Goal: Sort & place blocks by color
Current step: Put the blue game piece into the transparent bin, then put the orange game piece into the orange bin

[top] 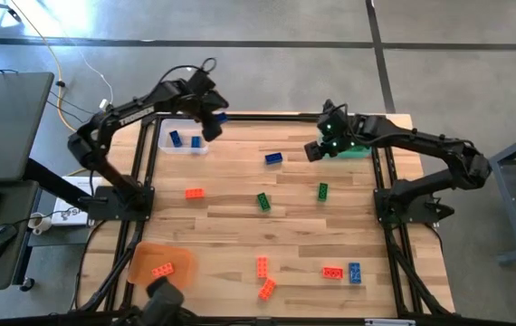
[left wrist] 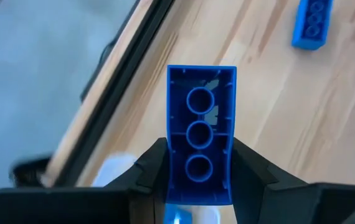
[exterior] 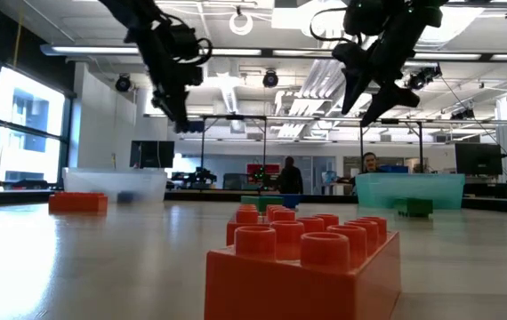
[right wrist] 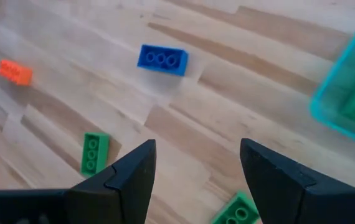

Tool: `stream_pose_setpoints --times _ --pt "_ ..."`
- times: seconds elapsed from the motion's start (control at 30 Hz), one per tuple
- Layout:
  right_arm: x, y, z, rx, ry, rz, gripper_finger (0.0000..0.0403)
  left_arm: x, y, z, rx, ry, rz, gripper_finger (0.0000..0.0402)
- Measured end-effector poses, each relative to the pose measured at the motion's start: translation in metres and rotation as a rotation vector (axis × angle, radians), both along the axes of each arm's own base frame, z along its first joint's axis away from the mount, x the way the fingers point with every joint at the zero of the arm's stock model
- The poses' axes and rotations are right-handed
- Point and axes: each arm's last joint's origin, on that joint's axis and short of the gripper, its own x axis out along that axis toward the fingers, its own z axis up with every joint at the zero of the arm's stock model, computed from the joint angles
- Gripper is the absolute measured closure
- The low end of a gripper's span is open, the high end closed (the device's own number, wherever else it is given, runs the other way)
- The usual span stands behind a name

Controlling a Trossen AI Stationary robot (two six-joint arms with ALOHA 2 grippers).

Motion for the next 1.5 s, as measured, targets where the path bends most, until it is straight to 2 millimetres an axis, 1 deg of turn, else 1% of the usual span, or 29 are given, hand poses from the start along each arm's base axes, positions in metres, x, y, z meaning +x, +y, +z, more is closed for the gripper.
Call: stream_pose_setpoints --times 0.17,0.33,0.5,0.63,0.87,1.0,1.07,1.2,1.27,1.37,1.5 --pt "0.005 0.012 0.000 -0.001 0.002 0.023 0.0182 -0.023 -0.006 -0.015 -0.067 0.007 0.111 0.0304" --pt "0.009 0.021 0.000 0.007 0.001 0.041 0.0182 -0.035 -0.012 -0.037 -0.149 0.050 0.195 0.0304" --pt "0.012 0.029 0.000 0.001 0.004 0.032 0.0182 -0.043 -0.015 -0.052 -0.177 0.093 0.241 0.0304" --pt "0.015 0.037 0.000 0.006 0.003 0.021 0.0182 -0.050 -0.014 -0.057 -0.164 0.135 0.281 0.0304" --pt "0.019 0.054 0.000 0.050 -0.010 0.007 0.0182 -0.064 -0.006 -0.057 -0.163 0.157 0.342 0.0304" --pt "0.022 0.066 0.000 0.070 -0.013 0.028 0.0182 -0.069 -0.003 -0.057 -0.143 0.181 0.358 0.0303" --pt "0.023 0.072 0.000 0.087 -0.015 0.049 0.0182 -0.071 -0.002 -0.057 -0.132 0.196 0.370 0.0285" --pt "0.024 0.088 0.000 0.119 -0.014 0.127 0.0182 -0.074 -0.001 -0.057 -0.114 0.216 0.395 0.0227" --pt "0.024 0.096 -0.001 0.123 -0.006 0.160 0.0182 -0.074 0.000 -0.057 -0.114 0.216 0.407 0.0207" --pt "0.024 0.108 -0.001 0.132 0.010 0.201 0.0182 -0.074 0.000 -0.057 -0.114 0.215 0.407 0.0189" --pt "0.022 0.124 -0.002 0.178 0.029 0.240 0.0182 -0.074 -0.001 -0.057 -0.116 0.213 0.413 0.0182"
